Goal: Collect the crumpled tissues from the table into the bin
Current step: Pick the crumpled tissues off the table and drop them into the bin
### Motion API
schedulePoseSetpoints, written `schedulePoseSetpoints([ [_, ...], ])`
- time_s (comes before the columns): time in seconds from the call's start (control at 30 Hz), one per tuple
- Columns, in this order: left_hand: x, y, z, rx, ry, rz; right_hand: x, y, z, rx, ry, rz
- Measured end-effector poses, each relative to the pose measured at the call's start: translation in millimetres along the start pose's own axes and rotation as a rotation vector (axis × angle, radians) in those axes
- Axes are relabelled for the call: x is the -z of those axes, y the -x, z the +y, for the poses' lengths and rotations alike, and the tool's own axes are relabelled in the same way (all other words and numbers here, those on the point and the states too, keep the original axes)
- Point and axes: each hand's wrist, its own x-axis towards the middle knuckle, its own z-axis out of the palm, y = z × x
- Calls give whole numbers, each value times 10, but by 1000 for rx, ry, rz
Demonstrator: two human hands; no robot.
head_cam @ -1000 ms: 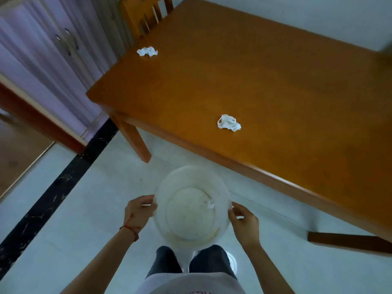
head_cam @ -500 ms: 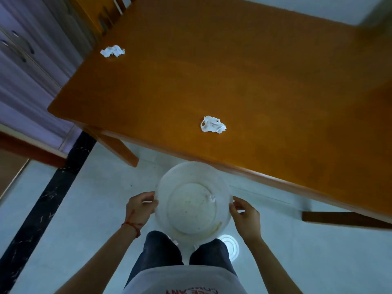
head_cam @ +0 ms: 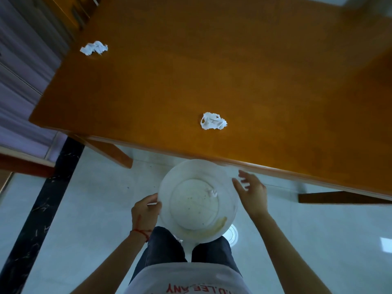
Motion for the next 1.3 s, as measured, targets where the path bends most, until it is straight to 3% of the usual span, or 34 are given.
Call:
schedulePoseSetpoints([
  [0.4, 3, 62, 45, 55, 7, 0, -291, -1289, -836, 301, 200, 25],
  [0.63, 8, 70, 49, 60, 9, 1, -454, -1505, -869, 304, 386, -89],
  [0.97, -4, 53, 50, 32, -7, -3, -409, -1299, -740, 250, 71, 2],
  [1.1, -9, 44, 11, 33, -1, -5, -348, -886, -707, 334, -47, 25],
  [1.3, -7, 71, -57, 18, 0, 25, -414, -64, -458, 352, -39, -157],
])
